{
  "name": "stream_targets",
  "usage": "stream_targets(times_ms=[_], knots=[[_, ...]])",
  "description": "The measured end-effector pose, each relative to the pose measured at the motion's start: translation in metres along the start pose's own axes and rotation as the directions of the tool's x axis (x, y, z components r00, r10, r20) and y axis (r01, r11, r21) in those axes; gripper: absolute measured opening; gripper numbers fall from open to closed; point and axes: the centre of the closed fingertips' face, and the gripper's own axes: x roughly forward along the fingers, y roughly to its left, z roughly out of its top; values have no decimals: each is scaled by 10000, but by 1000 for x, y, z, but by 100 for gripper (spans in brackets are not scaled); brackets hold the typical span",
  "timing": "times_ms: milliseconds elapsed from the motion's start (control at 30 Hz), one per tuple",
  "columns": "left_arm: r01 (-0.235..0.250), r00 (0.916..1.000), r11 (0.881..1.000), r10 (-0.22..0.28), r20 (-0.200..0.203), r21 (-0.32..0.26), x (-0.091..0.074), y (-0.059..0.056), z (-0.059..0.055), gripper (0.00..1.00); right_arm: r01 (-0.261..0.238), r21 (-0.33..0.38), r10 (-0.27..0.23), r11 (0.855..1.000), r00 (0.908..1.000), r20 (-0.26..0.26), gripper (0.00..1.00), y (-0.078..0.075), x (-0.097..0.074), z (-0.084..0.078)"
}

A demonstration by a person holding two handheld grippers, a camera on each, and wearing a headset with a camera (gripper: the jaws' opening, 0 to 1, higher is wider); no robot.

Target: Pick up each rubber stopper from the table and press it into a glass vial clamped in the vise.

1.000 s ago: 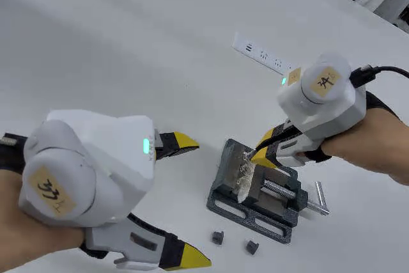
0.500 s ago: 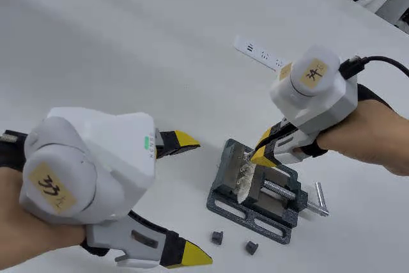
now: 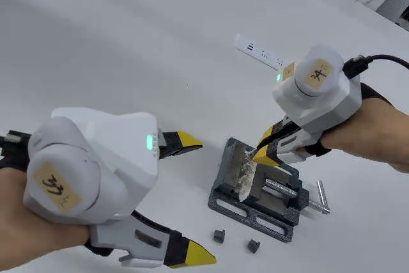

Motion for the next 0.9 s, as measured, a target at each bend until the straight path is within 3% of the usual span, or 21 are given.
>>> stream_targets(times_ms=[300,433,667,900], knots=[[-22,10000,10000,22,-15,-9,-1,2,-1,79,-4,-52,4,10000,10000,95,8,-3,1,0],[-12,10000,10000,12,5,-17,0,2,0,79,98,62,-100,9999,9991,419,11,-4,-7,2],[24,10000,10000,-24,-24,-3,1,2,-1,79,346,77,-352,9994,9953,901,3,-7,-16,-1],[83,10000,10000,-83,-8,10,2,0,-1,79,236,80,-242,9997,9951,964,1,-2,-12,-1]])
